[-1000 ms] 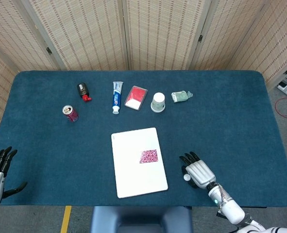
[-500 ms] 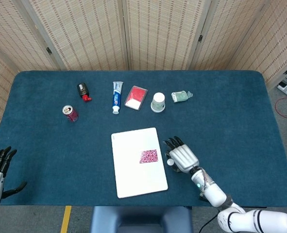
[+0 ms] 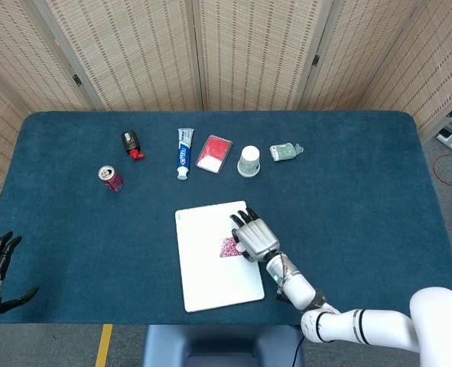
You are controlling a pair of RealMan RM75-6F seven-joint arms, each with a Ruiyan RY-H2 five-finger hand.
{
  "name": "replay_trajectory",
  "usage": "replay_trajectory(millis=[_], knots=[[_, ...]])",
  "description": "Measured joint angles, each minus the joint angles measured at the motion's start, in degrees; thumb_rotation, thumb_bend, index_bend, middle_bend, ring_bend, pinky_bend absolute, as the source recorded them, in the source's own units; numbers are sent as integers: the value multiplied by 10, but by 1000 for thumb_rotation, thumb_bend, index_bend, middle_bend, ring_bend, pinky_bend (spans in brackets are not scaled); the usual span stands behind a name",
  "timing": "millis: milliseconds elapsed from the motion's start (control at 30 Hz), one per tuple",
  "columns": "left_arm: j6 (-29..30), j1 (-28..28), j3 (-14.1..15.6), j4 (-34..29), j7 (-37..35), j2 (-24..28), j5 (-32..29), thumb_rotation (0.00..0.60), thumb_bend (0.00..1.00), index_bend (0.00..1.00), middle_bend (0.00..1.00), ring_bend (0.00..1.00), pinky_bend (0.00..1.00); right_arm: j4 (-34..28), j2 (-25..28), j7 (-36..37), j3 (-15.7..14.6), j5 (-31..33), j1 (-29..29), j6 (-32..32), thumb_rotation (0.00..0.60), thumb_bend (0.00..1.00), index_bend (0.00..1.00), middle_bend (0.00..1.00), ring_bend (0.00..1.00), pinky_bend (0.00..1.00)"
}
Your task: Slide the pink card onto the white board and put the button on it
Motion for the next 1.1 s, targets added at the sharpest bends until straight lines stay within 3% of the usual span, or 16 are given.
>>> replay_trajectory(millis=[100,233,367,667,933,1100], knots=[[-1,1,0,1,-1,0,-1,600,140,106,74,86,0,10,-13,-10,1,20,18,1,600,362,386,105,0,0],[-2,1,1,3,-3,-1,-3,600,140,106,74,86,0,5,-11,-10,-4,28,25,3,600,363,151,90,0,0],[-6,-1,0,4,-3,-4,-3,600,140,106,74,86,0,-9,4,5,-10,23,21,13,600,363,65,83,0,0],[-10,-8,-4,5,-11,-7,-2,600,140,106,74,86,0,-88,99,74,-40,-75,-44,95,600,362,76,86,0,0],[-17,-19,-13,-5,-2,-15,-4,600,141,105,74,86,0,-161,243,175,-110,-258,-166,254,600,363,106,102,12,0],[-18,-26,-18,-15,9,-18,-1,600,141,104,74,86,0,-172,322,259,-160,-338,-259,355,600,362,110,102,3,0]])
